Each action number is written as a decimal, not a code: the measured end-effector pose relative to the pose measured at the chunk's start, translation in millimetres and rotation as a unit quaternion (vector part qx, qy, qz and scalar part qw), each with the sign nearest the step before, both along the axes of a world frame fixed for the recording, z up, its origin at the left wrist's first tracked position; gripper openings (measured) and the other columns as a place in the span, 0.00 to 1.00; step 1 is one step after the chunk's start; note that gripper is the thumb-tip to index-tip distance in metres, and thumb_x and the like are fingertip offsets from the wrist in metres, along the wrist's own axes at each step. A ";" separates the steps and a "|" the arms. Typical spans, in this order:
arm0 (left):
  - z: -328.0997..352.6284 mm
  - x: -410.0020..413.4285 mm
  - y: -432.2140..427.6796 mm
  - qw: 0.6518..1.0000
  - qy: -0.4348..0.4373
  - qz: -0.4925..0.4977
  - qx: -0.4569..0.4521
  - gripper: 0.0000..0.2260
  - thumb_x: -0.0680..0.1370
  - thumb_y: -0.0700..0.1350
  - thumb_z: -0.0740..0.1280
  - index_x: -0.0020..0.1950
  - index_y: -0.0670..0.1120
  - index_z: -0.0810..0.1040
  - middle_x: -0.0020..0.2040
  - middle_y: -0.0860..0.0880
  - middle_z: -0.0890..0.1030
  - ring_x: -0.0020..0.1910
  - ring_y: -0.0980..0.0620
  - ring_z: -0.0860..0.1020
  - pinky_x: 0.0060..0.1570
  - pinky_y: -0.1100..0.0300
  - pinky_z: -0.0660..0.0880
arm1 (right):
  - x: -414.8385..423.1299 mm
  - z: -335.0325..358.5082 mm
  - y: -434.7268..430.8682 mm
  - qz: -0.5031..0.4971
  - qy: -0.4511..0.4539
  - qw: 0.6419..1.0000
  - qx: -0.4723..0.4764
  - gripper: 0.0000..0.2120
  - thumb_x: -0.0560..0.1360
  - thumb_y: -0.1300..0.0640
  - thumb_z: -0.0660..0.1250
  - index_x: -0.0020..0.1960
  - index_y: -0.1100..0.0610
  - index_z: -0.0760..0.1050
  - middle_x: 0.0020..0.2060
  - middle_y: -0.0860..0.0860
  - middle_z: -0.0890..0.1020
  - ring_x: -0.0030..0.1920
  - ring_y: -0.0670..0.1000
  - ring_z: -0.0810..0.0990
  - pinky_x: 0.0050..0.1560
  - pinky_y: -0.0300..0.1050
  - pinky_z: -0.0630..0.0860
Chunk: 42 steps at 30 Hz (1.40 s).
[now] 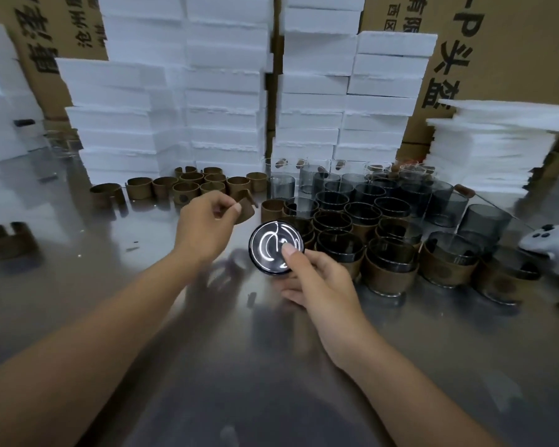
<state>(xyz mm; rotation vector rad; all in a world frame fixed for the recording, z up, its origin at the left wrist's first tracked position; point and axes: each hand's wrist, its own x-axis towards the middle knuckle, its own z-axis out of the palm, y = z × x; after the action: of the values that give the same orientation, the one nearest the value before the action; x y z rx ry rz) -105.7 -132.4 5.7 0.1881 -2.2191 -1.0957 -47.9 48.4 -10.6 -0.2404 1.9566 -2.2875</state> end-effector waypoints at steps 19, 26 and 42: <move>15.9 88.0 46.5 0.954 0.120 -0.231 0.149 0.05 0.71 0.46 0.71 0.41 0.46 0.77 0.49 0.54 0.82 0.46 0.61 0.81 0.49 0.67 0.75 | 3.3 7.2 4.8 0.034 -0.024 0.997 -0.061 0.16 0.77 0.46 0.63 0.55 0.58 0.76 0.41 0.50 0.83 0.48 0.52 0.83 0.45 0.45 0.79; 10.9 94.1 52.0 0.950 0.144 -0.245 0.128 0.16 0.70 0.41 0.74 0.53 0.52 0.73 0.52 0.57 0.80 0.54 0.56 0.80 0.54 0.59 0.77 | 6.7 8.6 6.6 0.089 -0.031 0.987 -0.127 0.11 0.79 0.50 0.62 0.44 0.52 0.80 0.35 0.48 0.82 0.40 0.45 0.82 0.48 0.45 0.79; 10.5 95.2 55.9 0.939 0.071 -0.309 0.131 0.28 0.66 0.45 0.73 0.65 0.45 0.73 0.57 0.53 0.81 0.59 0.57 0.78 0.62 0.63 0.72 | 9.1 16.3 8.4 0.130 -0.103 0.960 -0.225 0.21 0.60 0.39 0.70 0.45 0.53 0.83 0.36 0.50 0.84 0.36 0.48 0.82 0.34 0.39 0.77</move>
<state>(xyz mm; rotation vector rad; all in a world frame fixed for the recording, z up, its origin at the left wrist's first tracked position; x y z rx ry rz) -10.5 -76.5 16.2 -0.5005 -2.0381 -1.6772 -38.8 56.8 5.7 -0.2698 1.2094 -2.4299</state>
